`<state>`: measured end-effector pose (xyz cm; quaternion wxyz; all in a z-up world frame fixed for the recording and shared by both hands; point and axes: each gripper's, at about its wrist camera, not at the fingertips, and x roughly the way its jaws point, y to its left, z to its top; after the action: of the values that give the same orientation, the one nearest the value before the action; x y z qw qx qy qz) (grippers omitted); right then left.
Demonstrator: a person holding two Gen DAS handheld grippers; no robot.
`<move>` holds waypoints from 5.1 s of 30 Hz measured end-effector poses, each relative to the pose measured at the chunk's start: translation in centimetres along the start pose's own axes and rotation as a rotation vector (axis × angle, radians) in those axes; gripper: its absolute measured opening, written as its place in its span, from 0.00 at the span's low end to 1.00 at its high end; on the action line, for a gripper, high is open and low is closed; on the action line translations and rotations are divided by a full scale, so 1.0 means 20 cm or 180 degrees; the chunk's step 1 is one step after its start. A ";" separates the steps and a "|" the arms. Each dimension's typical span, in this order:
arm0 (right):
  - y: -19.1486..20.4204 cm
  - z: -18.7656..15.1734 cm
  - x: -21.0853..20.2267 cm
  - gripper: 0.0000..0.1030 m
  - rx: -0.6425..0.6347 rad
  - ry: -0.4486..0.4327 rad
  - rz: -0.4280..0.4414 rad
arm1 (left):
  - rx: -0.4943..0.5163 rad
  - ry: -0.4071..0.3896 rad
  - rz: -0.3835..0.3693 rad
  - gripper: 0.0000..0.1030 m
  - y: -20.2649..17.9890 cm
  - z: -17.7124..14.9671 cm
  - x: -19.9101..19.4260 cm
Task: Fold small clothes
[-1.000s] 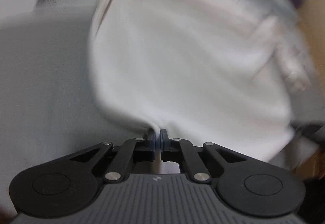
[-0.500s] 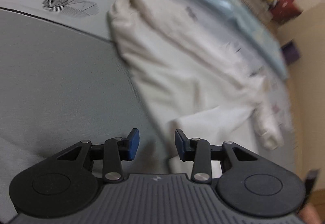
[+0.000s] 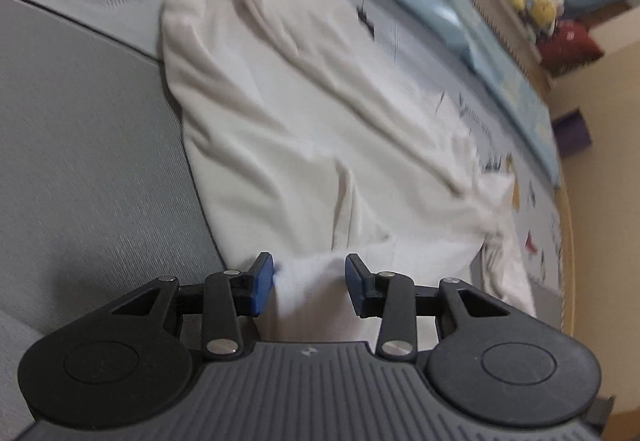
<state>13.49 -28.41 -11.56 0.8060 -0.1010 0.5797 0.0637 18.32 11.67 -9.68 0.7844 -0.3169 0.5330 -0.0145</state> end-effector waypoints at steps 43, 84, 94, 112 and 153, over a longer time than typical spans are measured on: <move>-0.15 -0.23 -0.08 0.14 0.0688 0.0263 0.0320 | 0.1227 0.0440 0.0373 0.26 0.47 -0.28 -0.43; -0.14 -0.19 -0.14 0.05 0.0390 0.0352 0.0417 | 0.1852 0.1057 0.1041 0.06 0.50 -0.42 -0.47; -0.13 -0.17 -0.18 0.07 0.0371 0.0199 0.0448 | 0.1722 0.0626 0.0867 0.07 0.42 -0.31 -0.60; -0.47 -0.14 -0.42 0.07 0.1733 -0.0995 0.0476 | 0.1567 0.0278 0.0995 0.23 0.19 -0.21 -0.57; -0.95 0.40 0.04 0.05 0.2737 -0.1837 -0.0458 | 0.1558 -0.0204 0.0984 0.28 -0.49 0.10 -0.16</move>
<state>25.40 -45.05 -8.16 0.9040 0.2212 0.2994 -0.2104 21.69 5.93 -1.58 0.8469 -0.0335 0.5305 -0.0129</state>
